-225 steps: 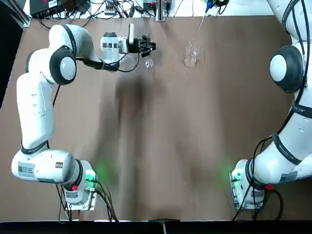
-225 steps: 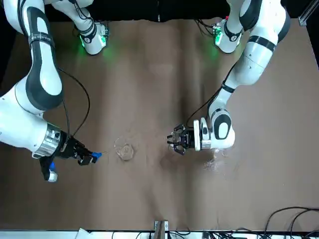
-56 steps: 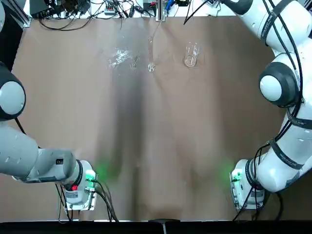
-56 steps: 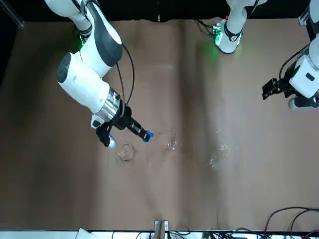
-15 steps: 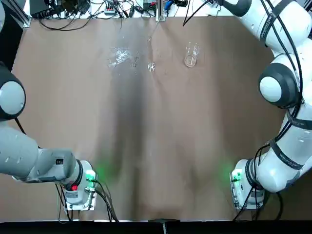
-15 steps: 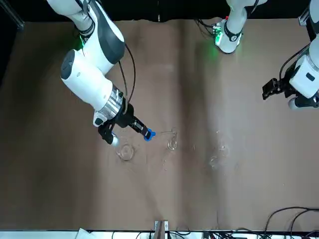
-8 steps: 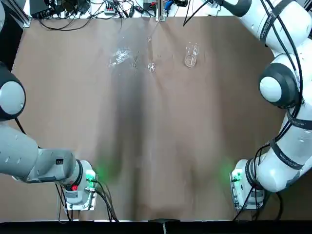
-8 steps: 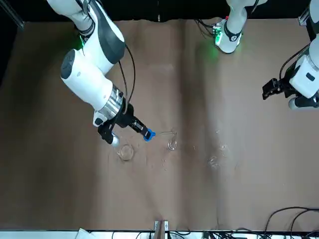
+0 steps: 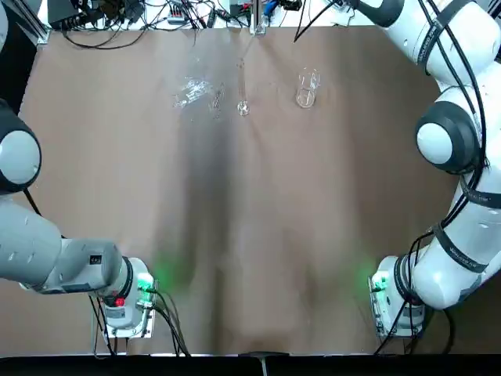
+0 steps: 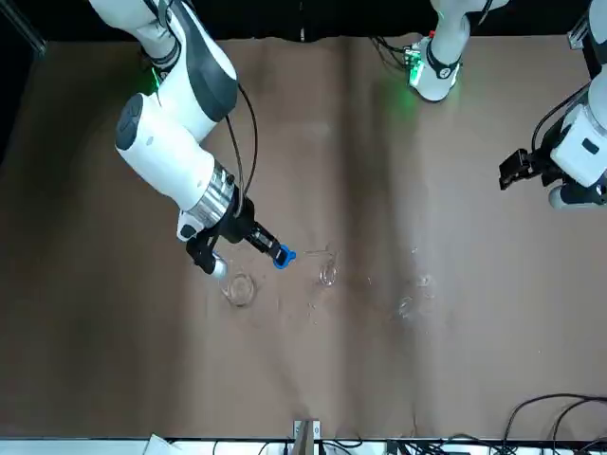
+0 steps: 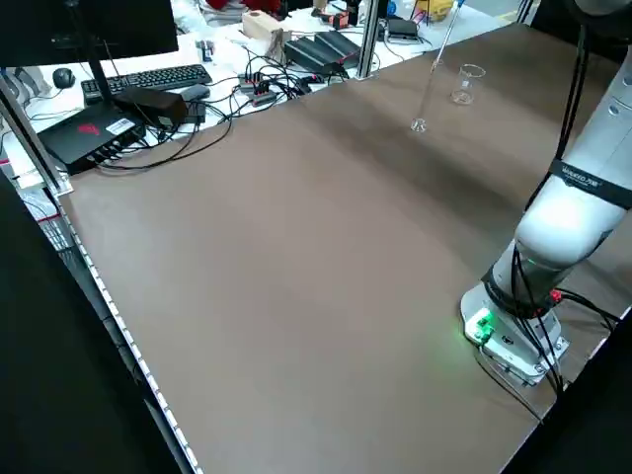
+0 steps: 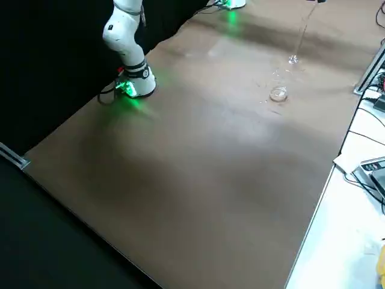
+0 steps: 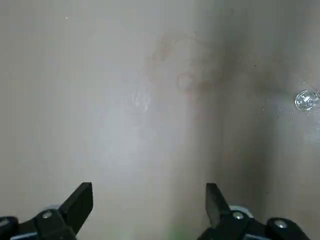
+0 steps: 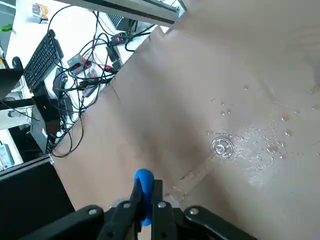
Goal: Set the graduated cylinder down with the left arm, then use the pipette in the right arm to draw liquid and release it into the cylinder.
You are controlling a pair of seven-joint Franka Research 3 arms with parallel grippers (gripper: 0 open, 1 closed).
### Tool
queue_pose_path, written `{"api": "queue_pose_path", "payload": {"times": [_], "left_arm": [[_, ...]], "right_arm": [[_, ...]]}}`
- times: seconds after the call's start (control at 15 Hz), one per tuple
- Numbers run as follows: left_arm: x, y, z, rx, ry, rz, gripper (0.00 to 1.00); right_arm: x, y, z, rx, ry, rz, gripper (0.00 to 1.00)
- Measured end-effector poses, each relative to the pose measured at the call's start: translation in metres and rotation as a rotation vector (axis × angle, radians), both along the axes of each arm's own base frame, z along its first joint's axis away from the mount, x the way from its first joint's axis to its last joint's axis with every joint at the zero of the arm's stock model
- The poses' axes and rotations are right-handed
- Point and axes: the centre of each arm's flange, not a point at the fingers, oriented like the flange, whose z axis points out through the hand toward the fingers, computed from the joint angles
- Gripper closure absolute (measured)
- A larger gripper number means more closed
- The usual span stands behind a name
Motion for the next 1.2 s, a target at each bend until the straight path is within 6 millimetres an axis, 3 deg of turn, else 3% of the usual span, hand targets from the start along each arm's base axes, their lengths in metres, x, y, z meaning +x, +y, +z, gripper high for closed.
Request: {"api": "queue_pose_path", "payload": {"times": [0.33, 1.0, 1.13, 1.2], "left_arm": [[0.0, -0.001, -0.001, 0.0, 0.002, -0.009, 0.0], [-0.007, -0.019, -0.002, 0.003, 0.031, -0.042, 0.0], [-0.008, -0.018, -0.002, 0.004, 0.039, -0.04, 0.0], [-0.008, -0.016, -0.003, 0.004, 0.042, -0.038, 0.0]], "right_arm": [[0.0, 0.0, 0.002, 0.0, -0.003, 0.001, 0.92], [-0.007, -0.007, 0.031, 0.006, -0.028, 0.011, 0.92], [-0.006, -0.014, 0.034, -0.001, -0.027, 0.014, 0.92], [-0.001, -0.029, 0.036, -0.016, -0.025, 0.025, 0.92]]}}
